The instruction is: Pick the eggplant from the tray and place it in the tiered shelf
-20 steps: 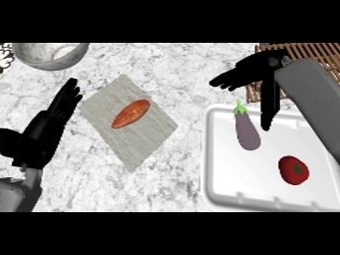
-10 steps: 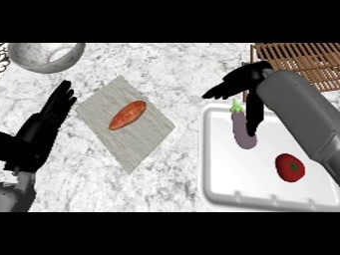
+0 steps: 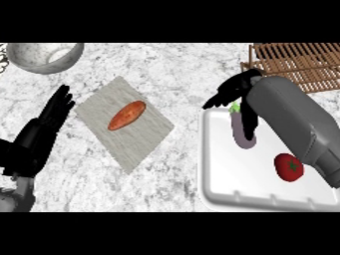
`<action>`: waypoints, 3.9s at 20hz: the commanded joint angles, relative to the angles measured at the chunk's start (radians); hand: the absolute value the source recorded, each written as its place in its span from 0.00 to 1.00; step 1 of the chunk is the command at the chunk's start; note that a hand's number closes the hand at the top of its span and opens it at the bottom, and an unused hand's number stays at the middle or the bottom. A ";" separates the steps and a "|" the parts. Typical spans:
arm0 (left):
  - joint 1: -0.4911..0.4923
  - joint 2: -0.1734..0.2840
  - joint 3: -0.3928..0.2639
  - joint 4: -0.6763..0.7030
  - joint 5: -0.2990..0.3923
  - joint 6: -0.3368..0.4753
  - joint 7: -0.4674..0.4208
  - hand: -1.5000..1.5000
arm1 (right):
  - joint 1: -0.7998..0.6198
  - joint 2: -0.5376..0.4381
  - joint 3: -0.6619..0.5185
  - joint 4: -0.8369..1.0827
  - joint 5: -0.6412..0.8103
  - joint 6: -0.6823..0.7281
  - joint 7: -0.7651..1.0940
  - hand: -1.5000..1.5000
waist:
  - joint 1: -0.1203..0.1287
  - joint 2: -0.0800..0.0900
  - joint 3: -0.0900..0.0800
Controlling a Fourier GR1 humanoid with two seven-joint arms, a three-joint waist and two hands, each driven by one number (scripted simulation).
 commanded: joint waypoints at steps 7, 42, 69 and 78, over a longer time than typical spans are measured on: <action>-0.013 -0.004 0.038 -0.007 -0.003 -0.021 0.039 0.50 | -0.021 -0.014 0.167 0.043 0.193 -0.034 -0.256 0.00 | -0.007 -0.002 0.000; 0.031 -0.066 0.032 -0.032 -0.068 -0.045 0.029 0.50 | 0.080 -0.001 0.407 0.284 0.293 -0.217 -0.531 0.00 | -0.002 -0.001 0.000; 0.111 -0.052 0.138 0.005 -0.068 -0.026 0.042 0.50 | 0.071 0.106 -0.149 0.298 -0.102 -1.288 -0.139 1.00 | -0.185 -0.094 -0.002; 0.148 -0.040 0.157 -0.028 -0.061 -0.027 0.048 0.50 | -0.011 0.094 -0.190 0.073 -0.096 -1.570 0.036 1.00 | -0.186 -0.091 -0.005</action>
